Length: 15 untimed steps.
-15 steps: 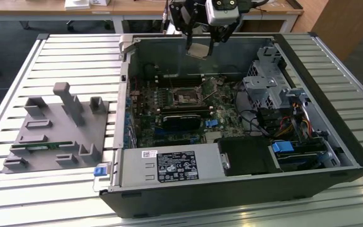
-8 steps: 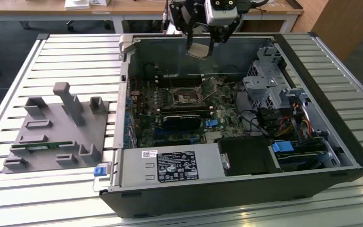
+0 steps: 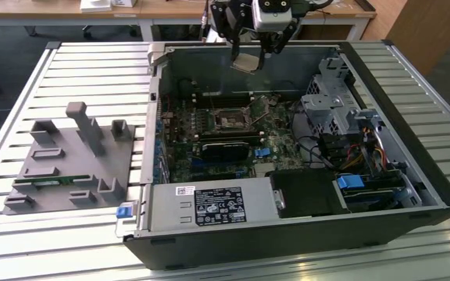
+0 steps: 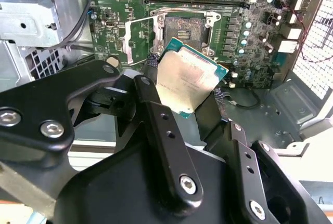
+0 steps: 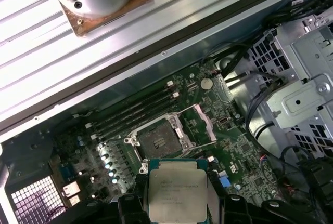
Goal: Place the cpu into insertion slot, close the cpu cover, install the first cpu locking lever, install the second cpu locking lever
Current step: 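Place the cpu into insertion slot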
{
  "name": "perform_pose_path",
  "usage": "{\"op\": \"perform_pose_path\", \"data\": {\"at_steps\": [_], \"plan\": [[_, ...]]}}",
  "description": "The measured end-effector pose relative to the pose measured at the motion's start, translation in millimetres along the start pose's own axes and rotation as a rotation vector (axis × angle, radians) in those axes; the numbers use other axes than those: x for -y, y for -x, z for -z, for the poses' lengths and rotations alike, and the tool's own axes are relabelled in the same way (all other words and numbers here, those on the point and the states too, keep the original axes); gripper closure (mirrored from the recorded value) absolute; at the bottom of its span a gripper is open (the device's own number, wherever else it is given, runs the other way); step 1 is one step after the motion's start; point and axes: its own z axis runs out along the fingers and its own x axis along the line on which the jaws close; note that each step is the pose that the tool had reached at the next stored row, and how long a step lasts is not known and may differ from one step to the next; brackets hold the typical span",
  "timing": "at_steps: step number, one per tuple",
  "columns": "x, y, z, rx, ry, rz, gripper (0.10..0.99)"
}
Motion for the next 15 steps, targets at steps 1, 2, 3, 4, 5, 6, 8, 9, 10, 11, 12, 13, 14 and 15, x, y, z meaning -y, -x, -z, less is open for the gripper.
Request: {"op": "perform_pose_path", "data": {"at_steps": [1, 2, 3, 4, 5, 6, 8, 9, 10, 11, 12, 13, 14, 15], "plan": [[0.0, 0.0, 0.0, 0.0004, 0.000, -0.005, 0.549], [0.0, 0.0, 0.0, 0.0008, 0.000, -0.009, 0.549], [0.0, 0.0, 0.0, 0.0012, 0.000, -0.014, 0.549], [0.0, 0.0, 0.0, 0.0016, 0.000, -0.018, 0.549], [0.0, 0.0, -0.1, 0.0020, 0.000, -0.022, 0.549], [0.0, 0.0, -0.1, 0.0024, 0.000, -0.027, 0.549], [0.0, 0.0, -0.1, 0.0032, 0.001, -0.036, 0.549], [0.0, 0.0, -0.1, 0.0036, 0.001, -0.040, 0.549], [0.1, 0.0, -0.1, 0.0039, 0.001, -0.044, 0.549], [0.1, 0.0, -0.2, 0.0043, 0.001, -0.048, 0.549], [0.1, 0.0, -0.2, 0.0047, 0.001, -0.052, 0.549], [0.1, -0.1, -0.2, 0.0050, 0.001, -0.056, 0.549], [0.1, -0.1, -0.2, 0.0054, 0.001, -0.060, 0.549], [0.1, -0.1, -0.2, 0.0058, 0.001, -0.064, 0.549]]}}
